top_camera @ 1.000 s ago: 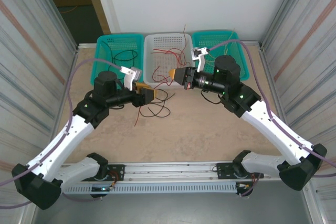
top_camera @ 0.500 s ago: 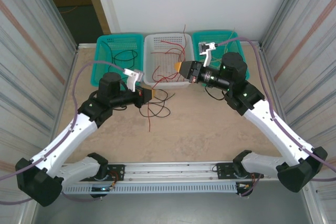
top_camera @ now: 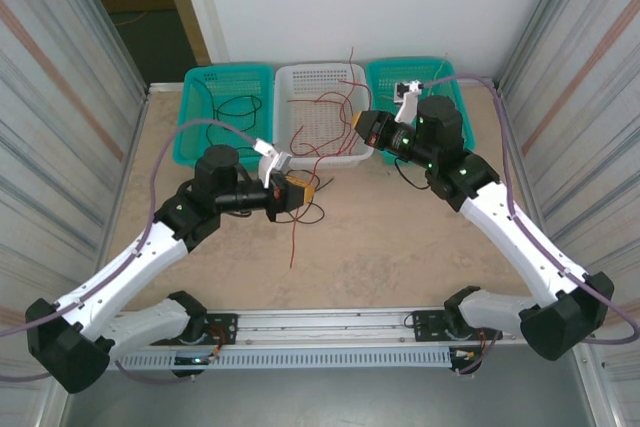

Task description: Untangle the cables

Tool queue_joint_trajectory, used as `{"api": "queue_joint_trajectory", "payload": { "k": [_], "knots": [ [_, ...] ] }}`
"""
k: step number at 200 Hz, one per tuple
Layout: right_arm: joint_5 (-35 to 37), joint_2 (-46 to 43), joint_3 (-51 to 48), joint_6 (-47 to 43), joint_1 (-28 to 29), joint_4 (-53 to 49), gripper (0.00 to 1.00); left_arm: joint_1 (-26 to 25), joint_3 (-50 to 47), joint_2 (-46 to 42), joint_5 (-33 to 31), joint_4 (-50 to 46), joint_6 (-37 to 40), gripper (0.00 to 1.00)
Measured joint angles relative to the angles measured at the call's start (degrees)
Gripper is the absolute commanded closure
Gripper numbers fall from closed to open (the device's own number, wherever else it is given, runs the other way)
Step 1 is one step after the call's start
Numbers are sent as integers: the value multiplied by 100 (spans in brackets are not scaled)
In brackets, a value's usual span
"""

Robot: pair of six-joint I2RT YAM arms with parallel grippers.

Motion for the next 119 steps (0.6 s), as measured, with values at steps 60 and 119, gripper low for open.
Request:
{"api": "queue_joint_trajectory", "payload": {
  "k": [60, 119],
  "knots": [
    [195, 356, -87, -11, -98, -435, 75, -2, 151, 85, -153, 57, 103, 100],
    [765, -107, -166, -330, -208, -1119, 47, 264, 1932, 1346, -2190, -321, 229, 100]
  ]
}}
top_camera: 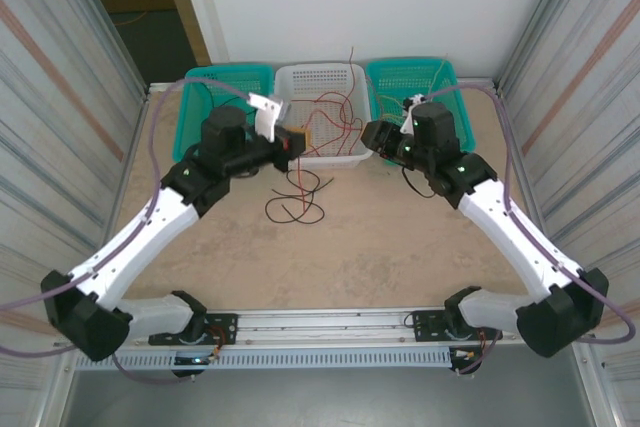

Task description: Untangle the cables

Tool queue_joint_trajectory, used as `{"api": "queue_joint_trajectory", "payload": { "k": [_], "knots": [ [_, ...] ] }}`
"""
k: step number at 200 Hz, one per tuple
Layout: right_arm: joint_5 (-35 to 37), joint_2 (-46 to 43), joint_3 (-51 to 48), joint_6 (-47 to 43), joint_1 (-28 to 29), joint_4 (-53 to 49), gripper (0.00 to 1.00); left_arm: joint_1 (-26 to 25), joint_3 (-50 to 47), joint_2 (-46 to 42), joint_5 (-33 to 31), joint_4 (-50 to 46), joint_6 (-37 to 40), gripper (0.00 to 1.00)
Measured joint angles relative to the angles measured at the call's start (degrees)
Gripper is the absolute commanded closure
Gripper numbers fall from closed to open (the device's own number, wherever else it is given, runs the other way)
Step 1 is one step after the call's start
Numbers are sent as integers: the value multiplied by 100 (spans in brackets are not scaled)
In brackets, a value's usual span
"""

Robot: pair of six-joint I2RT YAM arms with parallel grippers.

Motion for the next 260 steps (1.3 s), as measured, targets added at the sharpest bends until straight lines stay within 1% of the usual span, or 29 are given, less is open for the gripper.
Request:
{"api": "queue_joint_trajectory", "payload": {
  "k": [12, 28, 60, 88, 92, 99, 100, 104, 109, 114, 123, 152, 162, 179, 200, 234, 260],
  "knots": [
    [118, -286, -76, -28, -7, -111, 46, 118, 380, 352, -317, 20, -24, 100],
    [251, -682, -195, -68, -7, -289, 46, 286, 822, 859, -566, 105, -140, 100],
    [448, -1222, -367, -166, -7, -699, 44, 538, 1659, 1937, -813, 280, -323, 100],
    [520, -1416, -376, -273, -7, -953, 44, 619, 2376, 2828, -981, 306, -444, 100],
    [525, -1425, -376, -284, -7, -966, 44, 634, 2455, 2929, -997, 304, -466, 92],
    [522, -1432, -376, -302, -7, -977, 45, 654, 2562, 3097, -1023, 302, -527, 71],
    [522, -1432, -376, -302, -7, -979, 45, 656, 2568, 3112, -1027, 302, -529, 70],
    [522, -1432, -376, -304, -7, -986, 45, 675, 2623, 3213, -1029, 302, -568, 59],
    [518, -1429, -376, -308, -7, -999, 45, 702, 2680, 3327, -1025, 299, -632, 49],
    [509, -1423, -376, -310, -7, -1008, 45, 730, 2717, 3425, -1021, 299, -699, 41],
    [494, -1412, -376, -332, -7, -1029, 45, 807, 2765, 3589, -973, 293, -846, 35],
    [341, -1320, -376, -437, -7, -1067, 45, 1016, 2669, 3829, -846, 212, -1270, 24],
    [278, -1255, -374, -452, -4, -1067, 45, 1056, 2514, 3759, -866, 201, -1340, 22],
    [190, -1067, -358, -455, 44, -1069, 45, 1064, 2203, 3521, -890, 140, -1399, 22],
    [203, -678, -284, -481, 321, -1082, 45, 1047, 1725, 2940, -892, 52, -1375, 22],
    [470, 22, -22, -656, 1158, -1106, 45, 1038, 649, 1257, -935, -37, -1327, 25],
    [713, 691, 175, -754, 1652, -1106, 46, 1038, -503, -251, -935, -72, -1331, 27]
  ]
}}
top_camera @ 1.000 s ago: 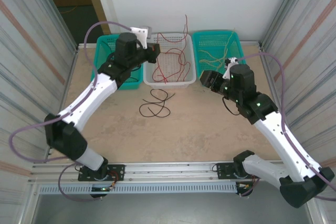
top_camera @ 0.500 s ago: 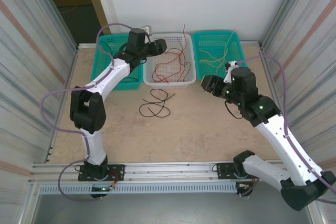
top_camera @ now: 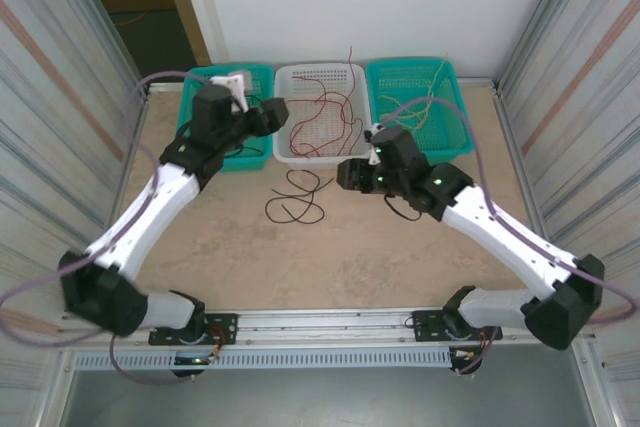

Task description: Untangle the cables

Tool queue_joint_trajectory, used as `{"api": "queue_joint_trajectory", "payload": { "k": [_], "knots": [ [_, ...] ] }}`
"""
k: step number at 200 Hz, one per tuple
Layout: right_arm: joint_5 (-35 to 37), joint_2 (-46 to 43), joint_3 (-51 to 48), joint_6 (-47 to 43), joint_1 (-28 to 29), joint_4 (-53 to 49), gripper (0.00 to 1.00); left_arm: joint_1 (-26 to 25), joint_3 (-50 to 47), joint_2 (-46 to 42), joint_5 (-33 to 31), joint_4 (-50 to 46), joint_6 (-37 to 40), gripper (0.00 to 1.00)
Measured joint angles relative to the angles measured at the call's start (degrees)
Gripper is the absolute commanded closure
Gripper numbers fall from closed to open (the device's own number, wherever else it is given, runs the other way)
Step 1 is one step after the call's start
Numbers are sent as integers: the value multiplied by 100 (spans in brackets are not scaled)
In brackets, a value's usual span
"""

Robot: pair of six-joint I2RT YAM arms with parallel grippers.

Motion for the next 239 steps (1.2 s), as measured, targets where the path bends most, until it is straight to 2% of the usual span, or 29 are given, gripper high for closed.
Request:
{"api": "queue_joint_trajectory", "payload": {
  "k": [37, 63, 88, 111, 156, 192, 212, 239],
  "knots": [
    [358, 1403, 439, -122, 448, -105, 46, 0, -1488, -1663, -63, -732, -22, 28],
    [549, 2345, 809, -221, 634, -179, 49, 0, -2135, -2358, -173, -1370, -151, 30],
    [614, 2894, 925, -275, 671, -188, 50, 0, -2490, -2776, -199, -1786, -326, 31],
    [662, 3189, 946, -280, 675, -197, 52, 0, -2549, -2870, -195, -1934, -433, 32],
    [946, 3735, 1056, -308, 791, -181, 65, 0, -2566, -2712, -173, -1923, -522, 35],
    [1034, 4074, 1058, -302, 802, -164, 66, 0, -2586, -2553, -129, -1926, -605, 36],
    [1027, 4098, 1069, -334, 802, -92, 84, 0, -2586, -2551, -127, -1917, -625, 36],
    [1012, 4107, 1071, -348, 846, 7, 96, 0, -2586, -2535, -127, -1904, -627, 36]
  ]
}}
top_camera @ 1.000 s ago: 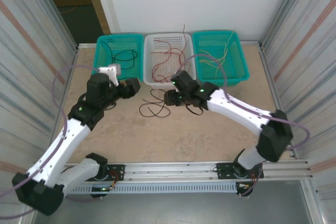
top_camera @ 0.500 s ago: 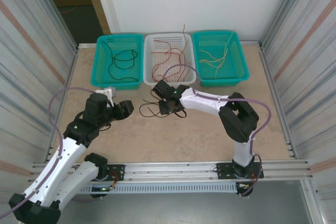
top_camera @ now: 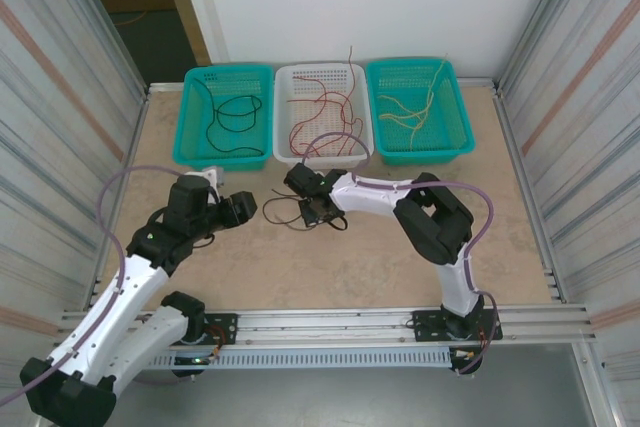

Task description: Untangle the cables

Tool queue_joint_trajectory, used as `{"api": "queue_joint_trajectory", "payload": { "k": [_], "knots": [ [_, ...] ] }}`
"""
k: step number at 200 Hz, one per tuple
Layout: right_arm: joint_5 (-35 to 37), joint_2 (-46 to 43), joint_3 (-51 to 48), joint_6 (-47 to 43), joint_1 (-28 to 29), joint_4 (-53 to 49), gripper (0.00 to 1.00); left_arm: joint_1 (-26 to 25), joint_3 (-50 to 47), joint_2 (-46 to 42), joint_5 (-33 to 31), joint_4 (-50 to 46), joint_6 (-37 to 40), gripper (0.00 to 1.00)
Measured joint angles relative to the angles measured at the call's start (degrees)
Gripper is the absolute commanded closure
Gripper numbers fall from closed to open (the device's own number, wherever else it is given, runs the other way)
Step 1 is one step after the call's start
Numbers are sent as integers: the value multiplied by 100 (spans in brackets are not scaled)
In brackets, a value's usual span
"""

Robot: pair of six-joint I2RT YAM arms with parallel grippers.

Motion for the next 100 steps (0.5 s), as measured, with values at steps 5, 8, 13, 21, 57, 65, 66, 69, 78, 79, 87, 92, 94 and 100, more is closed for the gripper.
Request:
{"api": "queue_joint_trajectory", "payload": {
  "k": [5, 8, 13, 21, 57, 65, 66, 69, 78, 79, 87, 92, 94, 100],
  "knots": [
    [9, -2, 0, 0, 22, -2, 97, 0, 0, 7, 0, 0, 0, 36],
    [9, -7, -7, 2, 26, 2, 97, 0, 0, 13, 0, 2, 0, 36],
    [22, -15, -20, -15, 37, 15, 98, 0, 0, 24, 0, 4, 0, 36],
    [48, -46, -70, -52, 66, 55, 98, 0, 0, 50, 0, 13, 0, 36],
    [42, -446, -479, -229, 479, 20, 98, 0, -129, 179, 17, 188, -57, 37],
    [42, -540, -505, -262, 579, 9, 98, 0, -184, 245, 42, 262, -92, 38],
    [42, -560, -507, -271, 597, 7, 98, 0, -188, 251, 44, 269, -96, 38],
    [42, -590, -507, -295, 636, 4, 97, 0, -210, 291, 55, 295, -107, 38],
    [35, -695, -507, -356, 737, 15, 96, 0, -260, 387, 92, 348, -138, 39],
    [35, -710, -505, -363, 750, 17, 95, 0, -264, 393, 94, 356, -144, 39],
    [24, -804, -503, -404, 804, 15, 92, 0, -304, 481, 129, 387, -164, 39],
    [22, -857, -498, -428, 820, 13, 87, 0, -317, 525, 133, 400, -173, 40],
    [22, -876, -492, -428, 824, 13, 84, 0, -321, 542, 136, 407, -179, 40],
    [26, -918, -459, -446, 828, 7, 75, 0, -332, 584, 136, 424, -197, 40]
  ]
}}
